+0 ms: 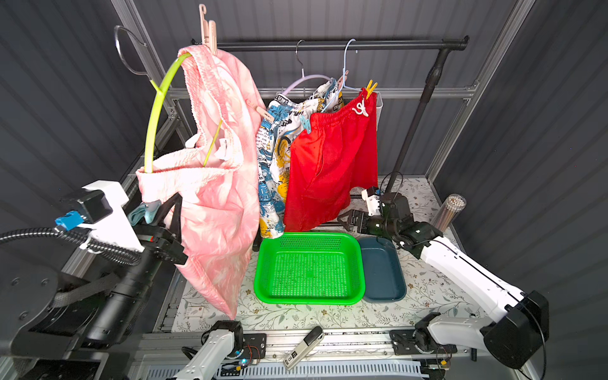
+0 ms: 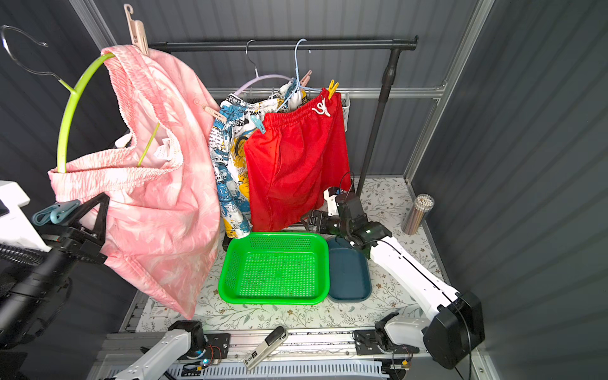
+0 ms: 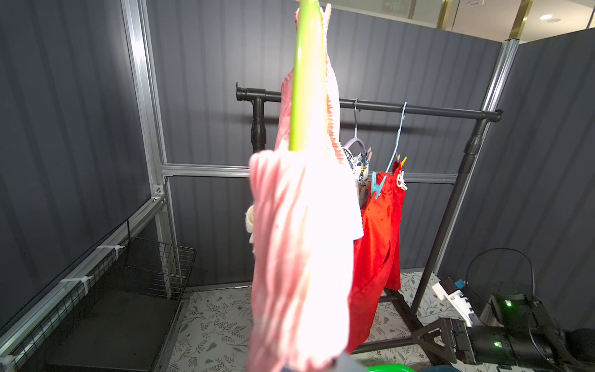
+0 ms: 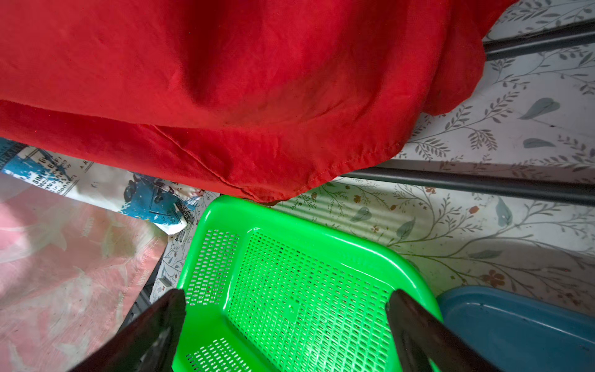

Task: Remove the clothespins securing shorts to the hanger
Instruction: Adjust the shorts in the basket.

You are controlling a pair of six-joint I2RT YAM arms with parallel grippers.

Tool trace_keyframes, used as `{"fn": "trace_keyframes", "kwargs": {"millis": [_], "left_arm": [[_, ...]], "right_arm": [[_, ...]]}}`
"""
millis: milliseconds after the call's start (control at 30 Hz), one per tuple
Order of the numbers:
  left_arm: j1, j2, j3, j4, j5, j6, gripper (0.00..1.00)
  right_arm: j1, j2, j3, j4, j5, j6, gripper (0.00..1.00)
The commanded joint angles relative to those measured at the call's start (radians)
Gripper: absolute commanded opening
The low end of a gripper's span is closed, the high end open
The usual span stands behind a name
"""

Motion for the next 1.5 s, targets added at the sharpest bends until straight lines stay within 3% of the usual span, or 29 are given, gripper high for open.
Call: {"fn": "trace_keyframes", "kwargs": {"millis": [0, 367, 467, 667, 800, 1033, 1167, 1467], "left_arm": [[0.003, -0.013, 0.049, 0.072, 0.023, 0.013, 0.00], [0.003, -0.093, -0.023, 0.154, 0.140, 0.066, 0.00], [0.002, -0.098, -0.026, 0.168, 0.220, 0.087, 0.00], [0.001, -0.072, -0.070, 0.210, 0.512, 0.092, 0.00], [0.000, -0.066, -0.177, 0.334, 0.621, 0.036, 0.00], [0.002, -0.016, -0.372, 0.610, 0.800, -0.090, 0.00], [0.002, 0.037, -0.417, 0.671, 0.873, -0.101, 0.00], [0.002, 0.111, -0.597, 0.911, 1.109, -0.167, 0.00]], "right_arm": [[0.011, 0.010, 0.051, 0.009, -0.008, 0.014, 0.99], [0.073, 0.158, 0.316, -0.026, -0.048, -0.020, 0.99], [0.098, 0.209, 0.381, -0.007, -0.102, -0.021, 0.99], [0.116, 0.277, 0.425, 0.020, -0.138, 0.010, 0.99], [0.116, 0.208, 0.340, 0.025, -0.078, 0.015, 0.99], [0.106, -0.022, 0.124, -0.046, 0.207, -0.016, 0.99], [0.049, -0.102, 0.072, -0.139, 0.286, -0.011, 0.99], [-0.224, -0.141, 0.046, -0.120, 0.128, -0.027, 0.99]]}}
